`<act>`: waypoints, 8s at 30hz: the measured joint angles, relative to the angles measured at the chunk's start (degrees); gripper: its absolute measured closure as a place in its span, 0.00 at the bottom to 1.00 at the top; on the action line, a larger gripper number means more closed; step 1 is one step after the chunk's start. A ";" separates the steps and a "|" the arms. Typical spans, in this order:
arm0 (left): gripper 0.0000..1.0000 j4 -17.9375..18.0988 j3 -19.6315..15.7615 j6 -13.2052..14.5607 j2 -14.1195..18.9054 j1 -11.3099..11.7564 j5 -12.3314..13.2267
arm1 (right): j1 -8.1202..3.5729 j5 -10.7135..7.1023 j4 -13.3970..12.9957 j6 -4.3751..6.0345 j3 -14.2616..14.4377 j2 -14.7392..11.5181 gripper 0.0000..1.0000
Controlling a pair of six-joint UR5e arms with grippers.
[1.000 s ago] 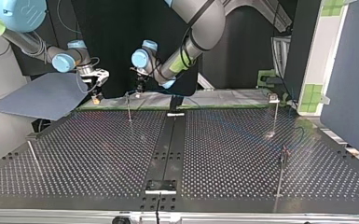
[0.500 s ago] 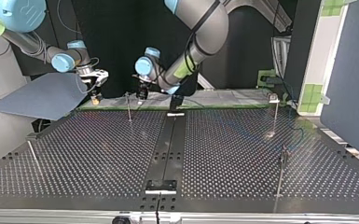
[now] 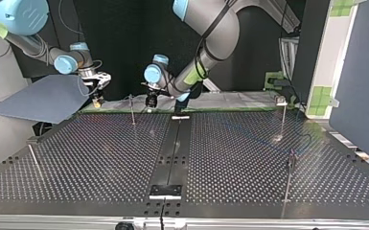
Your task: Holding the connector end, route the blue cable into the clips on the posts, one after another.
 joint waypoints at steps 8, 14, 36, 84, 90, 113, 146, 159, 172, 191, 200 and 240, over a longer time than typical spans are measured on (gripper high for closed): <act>1.00 -1.88 2.18 0.03 -0.03 0.19 -0.40 | 0.00 -0.06 1.53 -0.33 -2.10 1.48 1.00; 1.00 -3.93 3.70 0.19 -0.02 0.50 -0.99 | 0.01 0.27 2.09 0.20 -3.94 1.91 1.00; 1.00 -7.60 3.99 0.76 -0.02 2.76 -2.94 | -0.80 6.08 3.22 1.22 -9.28 3.14 1.00; 0.00 -21.72 2.60 11.68 2.96 -2.59 -2.84 | 1.49 3.98 4.97 0.89 -10.63 3.44 1.00; 0.00 -24.62 1.28 11.48 2.96 -3.76 -2.22 | 1.65 4.04 5.19 0.89 -10.62 3.44 1.00; 0.00 -21.14 -0.91 7.01 4.93 -5.96 -0.93 | 2.13 4.05 5.39 1.09 -10.61 3.55 1.00; 0.00 -9.64 -8.24 4.81 8.52 -7.80 0.67 | 2.41 4.04 5.35 1.12 -10.61 3.88 1.00; 0.00 -10.30 -8.26 5.08 8.48 -7.83 0.57 | 2.47 4.04 5.40 1.08 -10.61 4.04 1.00; 0.00 -10.82 -8.27 5.02 8.48 -7.84 0.36 | 2.48 4.05 5.40 1.11 -10.62 4.19 1.00; 0.00 -8.93 -15.21 5.45 14.04 -8.15 -3.42 | 2.32 4.24 5.44 1.04 -10.62 4.39 1.00; 0.00 -3.72 -20.45 3.12 19.27 -8.28 -4.97 | 2.25 4.34 5.48 0.97 -10.63 4.45 1.00; 0.00 2.31 -44.12 -2.16 42.94 -6.99 -4.20 | 2.43 4.10 5.38 1.15 -10.62 4.54 1.00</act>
